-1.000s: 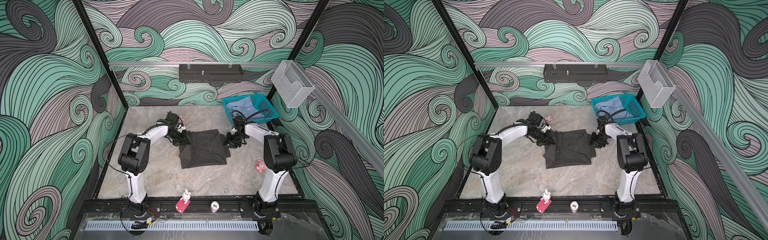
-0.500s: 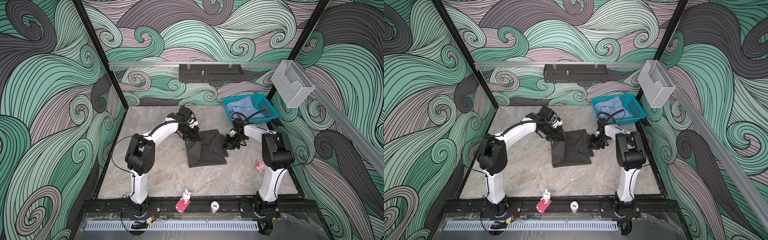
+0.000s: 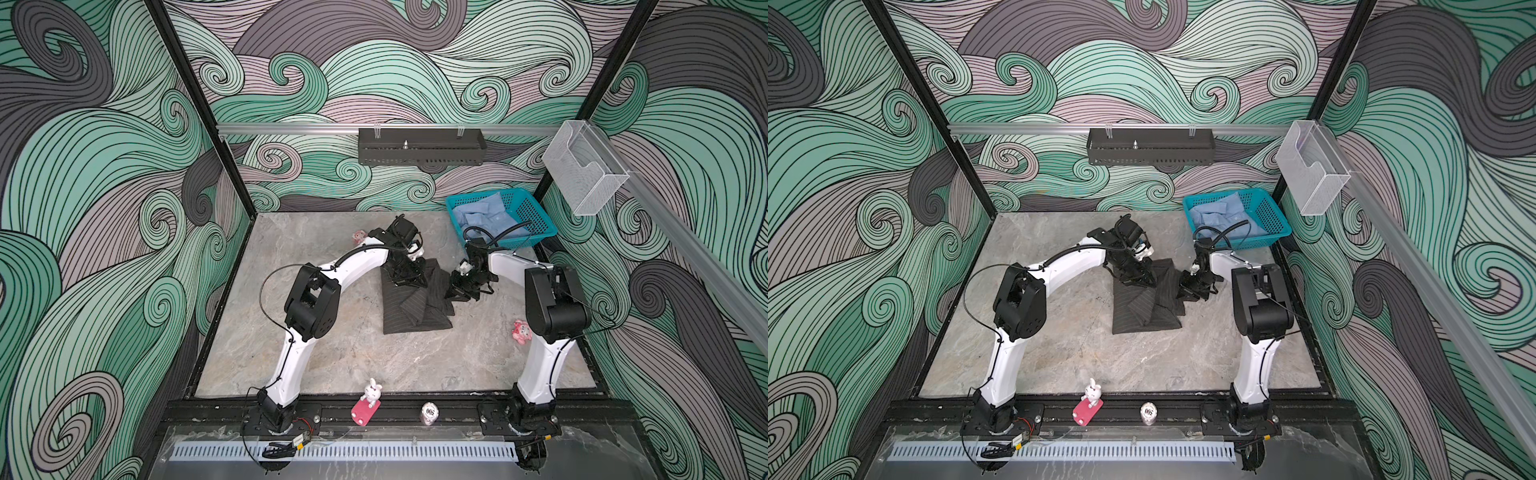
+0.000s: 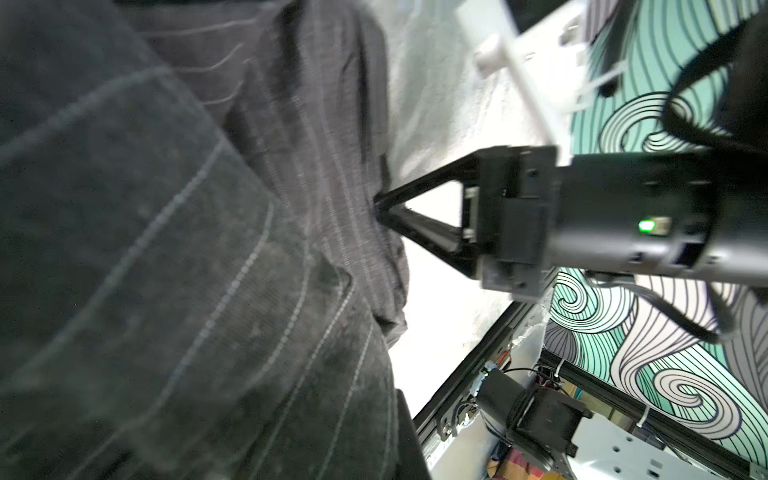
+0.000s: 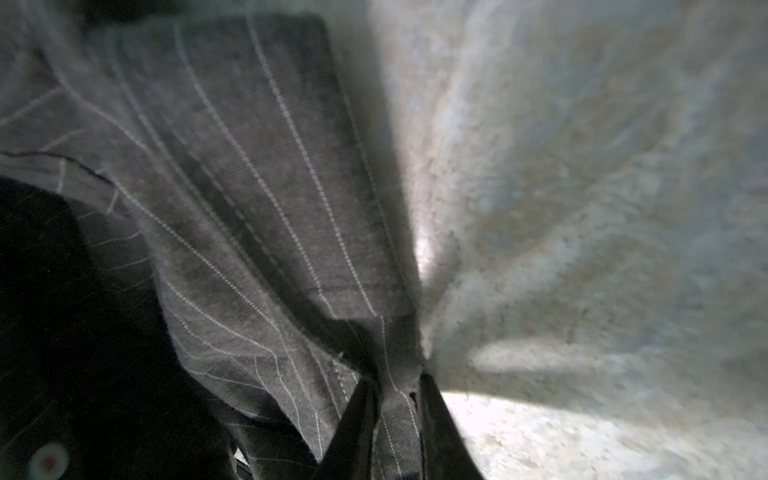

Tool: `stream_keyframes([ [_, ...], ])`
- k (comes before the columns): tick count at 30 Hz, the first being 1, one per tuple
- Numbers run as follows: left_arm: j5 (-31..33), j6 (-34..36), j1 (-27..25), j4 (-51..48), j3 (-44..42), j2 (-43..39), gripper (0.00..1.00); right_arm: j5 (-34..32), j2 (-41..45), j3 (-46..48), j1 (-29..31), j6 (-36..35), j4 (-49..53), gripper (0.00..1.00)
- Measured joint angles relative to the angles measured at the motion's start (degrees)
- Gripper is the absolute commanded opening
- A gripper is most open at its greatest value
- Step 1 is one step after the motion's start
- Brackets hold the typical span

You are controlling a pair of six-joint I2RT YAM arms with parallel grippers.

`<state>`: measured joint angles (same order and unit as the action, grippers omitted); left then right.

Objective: Fold and stack the long sleeve shirts

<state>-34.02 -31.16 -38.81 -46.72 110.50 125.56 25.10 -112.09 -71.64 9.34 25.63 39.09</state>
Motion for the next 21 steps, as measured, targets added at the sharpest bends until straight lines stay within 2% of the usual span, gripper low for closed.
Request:
stream_keyframes([
  [13, -0.26, -1.44, -3.78, -1.22, 7.26, 9.53, 0.0, -0.04, 0.09, 0.02, 0.0, -0.07, 0.22, 0.21],
  [21, -0.22, -3.23, -3.87, -1.16, 9.7, 10.23, 0.0, -0.07, 0.33, 0.15, 0.0, -0.07, 0.44, 0.21],
])
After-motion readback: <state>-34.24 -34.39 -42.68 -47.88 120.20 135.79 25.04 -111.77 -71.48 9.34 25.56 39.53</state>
